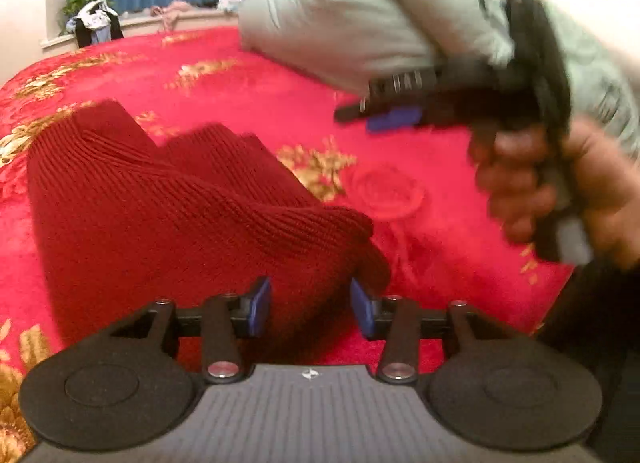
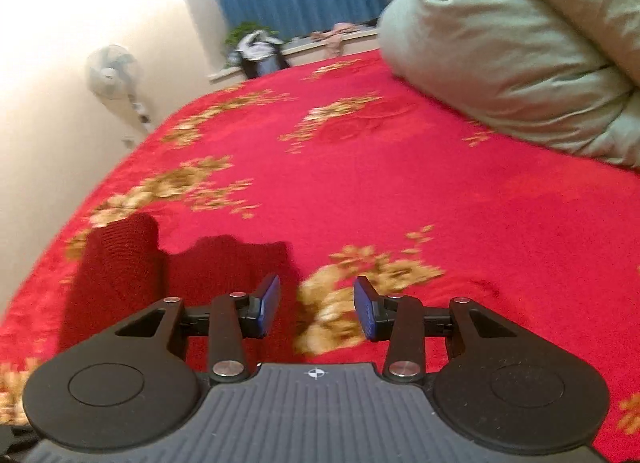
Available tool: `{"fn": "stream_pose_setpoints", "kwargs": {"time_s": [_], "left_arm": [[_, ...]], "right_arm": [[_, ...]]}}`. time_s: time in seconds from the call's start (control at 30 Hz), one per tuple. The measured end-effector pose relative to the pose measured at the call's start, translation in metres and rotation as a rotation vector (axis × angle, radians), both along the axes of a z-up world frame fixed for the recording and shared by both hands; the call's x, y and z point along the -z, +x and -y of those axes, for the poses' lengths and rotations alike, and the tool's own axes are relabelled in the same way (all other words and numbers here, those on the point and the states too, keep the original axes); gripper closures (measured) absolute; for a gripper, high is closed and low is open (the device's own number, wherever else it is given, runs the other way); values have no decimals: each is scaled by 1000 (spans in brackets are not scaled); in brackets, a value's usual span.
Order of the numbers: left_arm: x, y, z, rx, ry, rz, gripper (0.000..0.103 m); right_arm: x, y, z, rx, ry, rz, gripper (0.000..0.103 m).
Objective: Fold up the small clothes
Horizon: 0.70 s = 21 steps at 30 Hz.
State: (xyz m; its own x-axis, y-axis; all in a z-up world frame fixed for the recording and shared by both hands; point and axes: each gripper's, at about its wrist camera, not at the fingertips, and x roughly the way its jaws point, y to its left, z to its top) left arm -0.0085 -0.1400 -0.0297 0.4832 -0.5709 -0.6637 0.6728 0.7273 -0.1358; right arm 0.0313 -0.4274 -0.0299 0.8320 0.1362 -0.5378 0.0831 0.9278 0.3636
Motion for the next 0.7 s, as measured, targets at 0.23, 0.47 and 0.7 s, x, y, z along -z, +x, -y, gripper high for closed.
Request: {"fn": "stream_pose_setpoints", "kwargs": {"time_s": [0.23, 0.47, 0.7], "left_arm": [[-12, 17, -85, -178, -6, 46, 54], [-13, 53, -133, -368, -94, -28, 32], [-5, 83, -139, -468, -210, -159, 28]], "right_arm": [[19, 17, -53, -306, 117, -76, 42], [38, 21, -100, -419, -92, -153, 77], [2, -18, -51, -430, 67, 15, 85]]}}
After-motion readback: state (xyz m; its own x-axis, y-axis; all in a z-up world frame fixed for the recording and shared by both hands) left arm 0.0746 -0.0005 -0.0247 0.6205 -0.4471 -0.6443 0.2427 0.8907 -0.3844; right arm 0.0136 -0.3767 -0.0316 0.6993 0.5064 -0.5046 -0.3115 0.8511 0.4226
